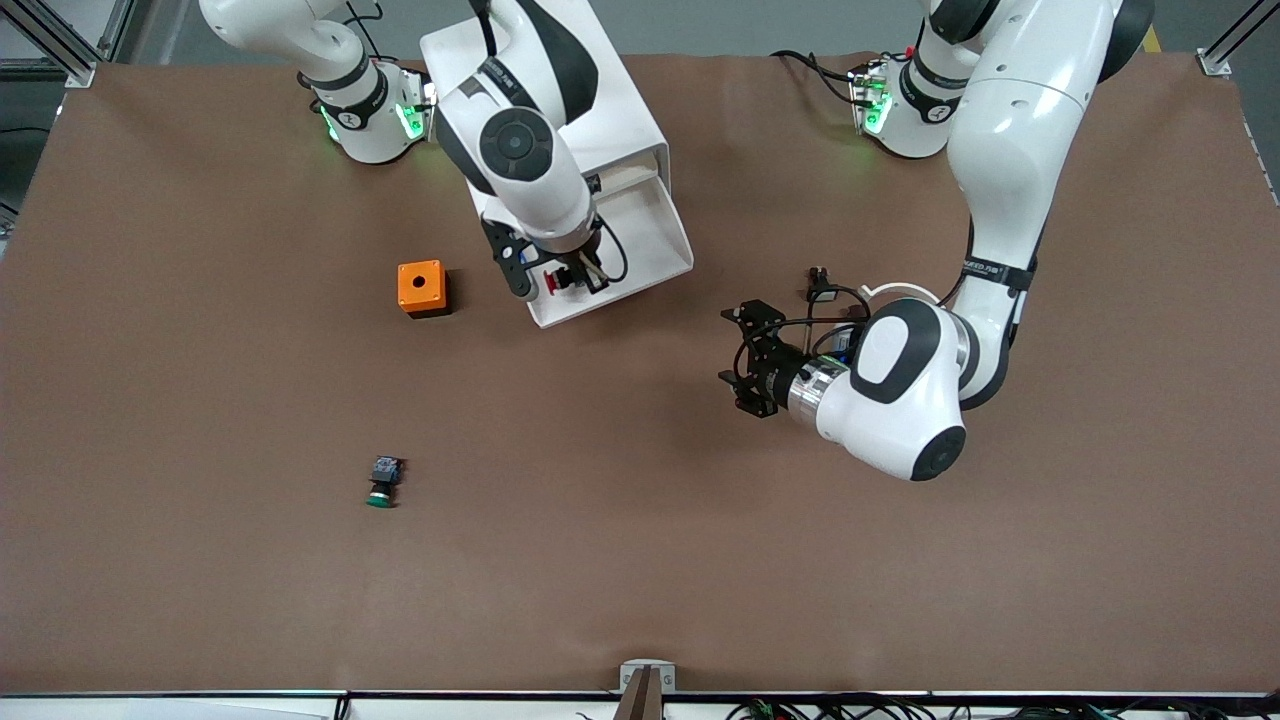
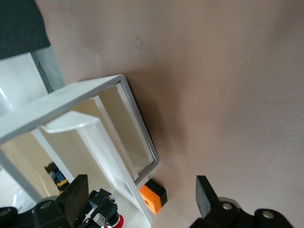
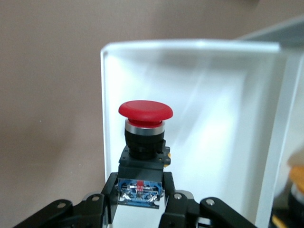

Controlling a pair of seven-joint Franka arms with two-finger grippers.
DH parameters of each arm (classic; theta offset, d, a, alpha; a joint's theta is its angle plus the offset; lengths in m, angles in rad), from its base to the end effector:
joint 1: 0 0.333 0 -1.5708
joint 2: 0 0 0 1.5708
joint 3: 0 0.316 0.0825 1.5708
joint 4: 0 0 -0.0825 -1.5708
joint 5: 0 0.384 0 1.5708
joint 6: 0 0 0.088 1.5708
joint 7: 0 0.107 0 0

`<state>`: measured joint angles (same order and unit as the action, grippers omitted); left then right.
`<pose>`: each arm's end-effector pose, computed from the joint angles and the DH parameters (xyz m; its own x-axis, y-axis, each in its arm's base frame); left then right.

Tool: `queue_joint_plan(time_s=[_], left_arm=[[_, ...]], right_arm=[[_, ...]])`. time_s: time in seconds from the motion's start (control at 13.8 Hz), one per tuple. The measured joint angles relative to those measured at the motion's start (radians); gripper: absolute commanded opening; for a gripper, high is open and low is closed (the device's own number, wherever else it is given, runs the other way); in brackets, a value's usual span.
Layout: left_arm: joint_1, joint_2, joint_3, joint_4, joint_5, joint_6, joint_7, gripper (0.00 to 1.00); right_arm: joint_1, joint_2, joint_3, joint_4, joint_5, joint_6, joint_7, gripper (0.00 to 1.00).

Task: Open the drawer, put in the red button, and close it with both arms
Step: 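Lower the red button into the open drawer and open the right gripper, then push the drawer closed with the left gripper while the right gripper withdraws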

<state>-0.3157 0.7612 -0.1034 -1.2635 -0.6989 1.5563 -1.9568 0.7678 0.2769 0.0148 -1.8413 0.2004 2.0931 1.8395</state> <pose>0.6203 -0.3331 0.3052 -0.2911 0.8604 -0.4183 0.7581 -0.0592 -0.6495 0.4348 0.4454 0.3767 0.3886 -0.9076 -0.1587 -0.9113 -0.4040 0.0790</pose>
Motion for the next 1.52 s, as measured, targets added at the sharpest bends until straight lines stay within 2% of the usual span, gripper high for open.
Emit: queue_joint_plan(time_s=[0.22,0.36,0.58,0.73,0.87,1.09,1.52], left_arm=[[0.004,-0.001,0.008,0.0,0.024,0.0,0.109,0.99],[0.006,-0.001,0.027,0.0,0.039,0.0,0.156,0.99],[0.01,-0.001,0.045,0.006,0.089,0.0,0.181,0.99],[0.01,-0.001,0.046,0.02,0.121,0.016,0.207,0.99],[0.006,-0.007,0.046,0.04,0.152,0.067,0.233,0.99],[-0.004,-0.032,0.045,0.049,0.182,0.073,0.242,0.99],[-0.036,-0.07,0.04,0.054,0.292,0.076,0.607,0.99]], right_arm=[[0.039,0.005,0.0,-0.014,0.0,0.064,0.084,0.14],[0.047,0.017,-0.001,-0.016,0.0,0.084,0.1,0.25],[0.047,0.032,-0.008,-0.017,0.0,0.1,0.101,0.6],[0.047,0.035,-0.012,-0.017,0.0,0.106,0.101,1.0],[0.047,0.035,-0.016,-0.016,-0.009,0.107,0.101,1.0],[0.024,0.032,-0.025,-0.007,-0.043,0.106,0.088,1.0],[-0.192,-0.03,-0.035,0.094,-0.049,-0.05,-0.24,1.0]])
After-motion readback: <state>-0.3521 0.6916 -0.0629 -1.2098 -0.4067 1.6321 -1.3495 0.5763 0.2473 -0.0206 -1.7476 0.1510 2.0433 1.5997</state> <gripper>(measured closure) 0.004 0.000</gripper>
